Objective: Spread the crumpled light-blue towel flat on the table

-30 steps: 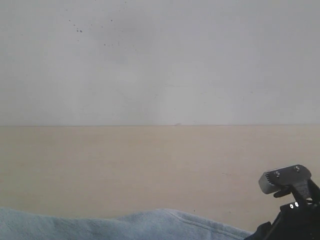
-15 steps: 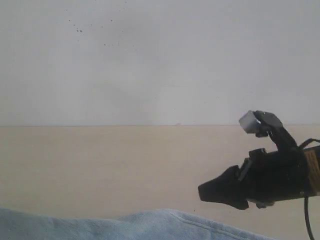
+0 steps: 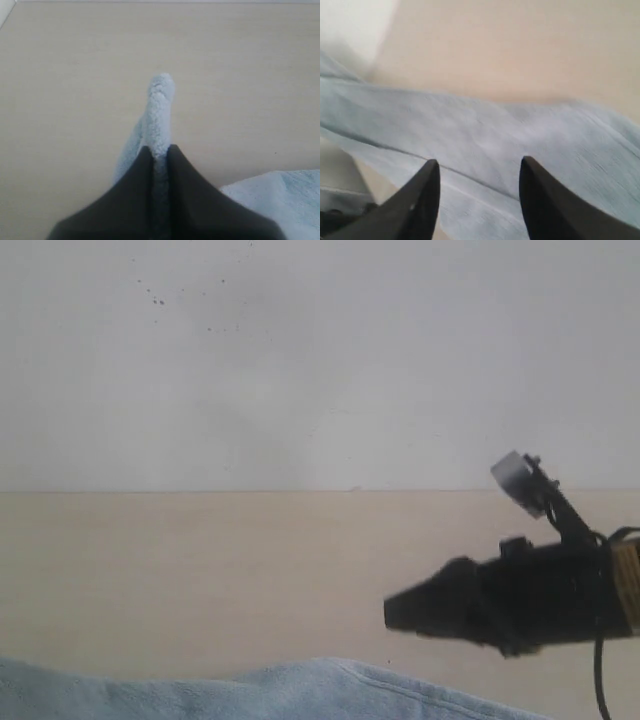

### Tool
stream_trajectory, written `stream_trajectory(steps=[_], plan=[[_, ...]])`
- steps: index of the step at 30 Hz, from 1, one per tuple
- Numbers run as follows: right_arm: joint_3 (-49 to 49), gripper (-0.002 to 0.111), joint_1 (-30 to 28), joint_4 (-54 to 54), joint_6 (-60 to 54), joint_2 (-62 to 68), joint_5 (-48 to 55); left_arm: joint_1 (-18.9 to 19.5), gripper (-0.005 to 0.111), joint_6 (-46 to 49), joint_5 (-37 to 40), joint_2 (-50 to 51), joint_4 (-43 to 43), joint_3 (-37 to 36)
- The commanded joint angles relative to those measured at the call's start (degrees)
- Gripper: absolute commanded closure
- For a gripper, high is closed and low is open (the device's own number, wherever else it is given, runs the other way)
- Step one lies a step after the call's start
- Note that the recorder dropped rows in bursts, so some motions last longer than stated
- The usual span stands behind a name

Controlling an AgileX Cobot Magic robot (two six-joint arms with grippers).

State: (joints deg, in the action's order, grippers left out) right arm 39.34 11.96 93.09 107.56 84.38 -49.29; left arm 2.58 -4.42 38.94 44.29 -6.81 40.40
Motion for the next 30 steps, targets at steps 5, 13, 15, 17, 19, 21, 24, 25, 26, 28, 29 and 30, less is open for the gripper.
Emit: stream_trajectory(steps=[5,13,15,17,19,21,24,25,26,28,29,30], plan=[[13.17,0.061,0.74,-19.25,-17.07,-9.73,-20.68,-0.01,0.103,1.08,-1.87,0.25,0.68,0.15],[14.19,0.061,1.83,6.86,-10.53,-18.06,-17.2,-0.01,0.103,1.08,-1.84,0.25,1.42,0.15],[11.15,0.061,1.03,6.86,-10.84,-18.49,-9.57,-0.01,0.103,1.37,-1.84,0.25,1.49,0.04],[9.2,0.061,0.53,6.86,-13.86,-18.6,-1.72,-0.01,0.103,1.4,-1.84,0.25,2.84,-0.4],[7.22,0.061,0.53,6.86,-15.45,-18.5,9.7,-0.01,0.103,2.2,-1.84,0.25,3.0,-1.19],[5.03,0.061,0.53,6.86,-16.31,-18.5,23.84,-0.01,0.103,2.73,-2.02,0.25,3.23,-2.08],[4.23,0.061,0.53,6.86,-12.01,-18.61,40.22,-0.01,0.103,2.73,-3.23,0.25,3.27,-3.66],[4.72,0.061,0.53,4.13,-9.83,-18.75,44.22,-0.01,0.103,2.73,-3.91,0.25,3.27,-3.98],[5.44,0.061,0.53,-1.44,-6.26,-19.01,50.61,-0.01,0.103,2.73,-4.5,0.25,3.27,-4.36],[9.85,0.061,0.53,-8.28,0.65,-19.28,62.4,-0.01,0.103,2.73,-4.87,0.25,3.41,-4.38],[11.27,0.061,0.53,-6.49,0.32,-19.28,64.89,-0.01,0.103,2.73,-4.87,0.25,3.41,-4.38],[13.35,0.061,0.53,-1.92,-6.53,-19.73,69.07,-0.01,0.103,2.73,-4.87,0.25,3.41,-4.38]])
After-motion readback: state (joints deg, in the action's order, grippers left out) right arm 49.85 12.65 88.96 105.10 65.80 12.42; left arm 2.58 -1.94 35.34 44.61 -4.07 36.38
